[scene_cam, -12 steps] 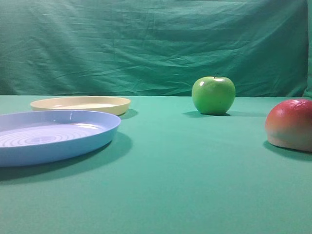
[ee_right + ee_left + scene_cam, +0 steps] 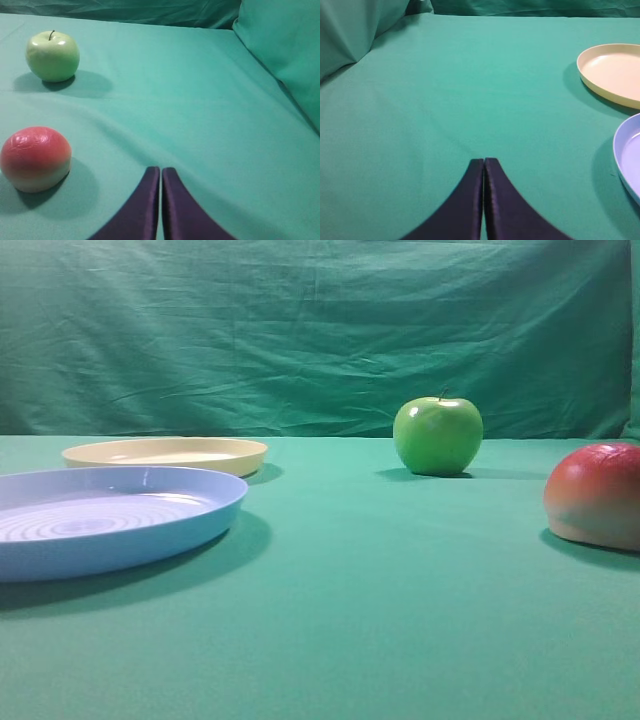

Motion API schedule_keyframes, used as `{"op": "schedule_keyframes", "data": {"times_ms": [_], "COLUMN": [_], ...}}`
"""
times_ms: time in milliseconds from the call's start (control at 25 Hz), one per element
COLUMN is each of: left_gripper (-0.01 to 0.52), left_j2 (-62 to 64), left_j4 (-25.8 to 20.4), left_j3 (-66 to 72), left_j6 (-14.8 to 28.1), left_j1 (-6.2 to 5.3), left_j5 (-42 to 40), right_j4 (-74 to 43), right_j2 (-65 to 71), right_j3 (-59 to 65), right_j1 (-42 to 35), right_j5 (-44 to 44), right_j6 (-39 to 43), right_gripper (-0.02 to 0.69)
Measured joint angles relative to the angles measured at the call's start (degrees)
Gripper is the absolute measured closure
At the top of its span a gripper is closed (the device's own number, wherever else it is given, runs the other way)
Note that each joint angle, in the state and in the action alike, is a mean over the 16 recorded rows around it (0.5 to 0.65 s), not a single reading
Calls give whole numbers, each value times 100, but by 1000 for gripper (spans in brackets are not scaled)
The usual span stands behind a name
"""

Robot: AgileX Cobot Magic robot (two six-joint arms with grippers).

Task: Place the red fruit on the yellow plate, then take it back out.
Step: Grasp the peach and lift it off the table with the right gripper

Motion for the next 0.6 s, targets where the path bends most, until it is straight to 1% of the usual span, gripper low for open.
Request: {"op": "schedule_keyframes", "data": {"times_ms": [360, 600], "left_gripper": [514, 514], "left_j2": [0, 0], "left_j4": [0, 0], "left_j3": [0, 0], "left_j6": [0, 0], "left_j1": [0, 0], "left_j5": [0, 0], "right_j4": [-12, 4], "right_j2": [0, 2], "right_j3": [2, -51], "right_j1": [0, 2], "right_j5": [-13, -205], "right_j6": [0, 0], "right_gripper": [665, 665]}}
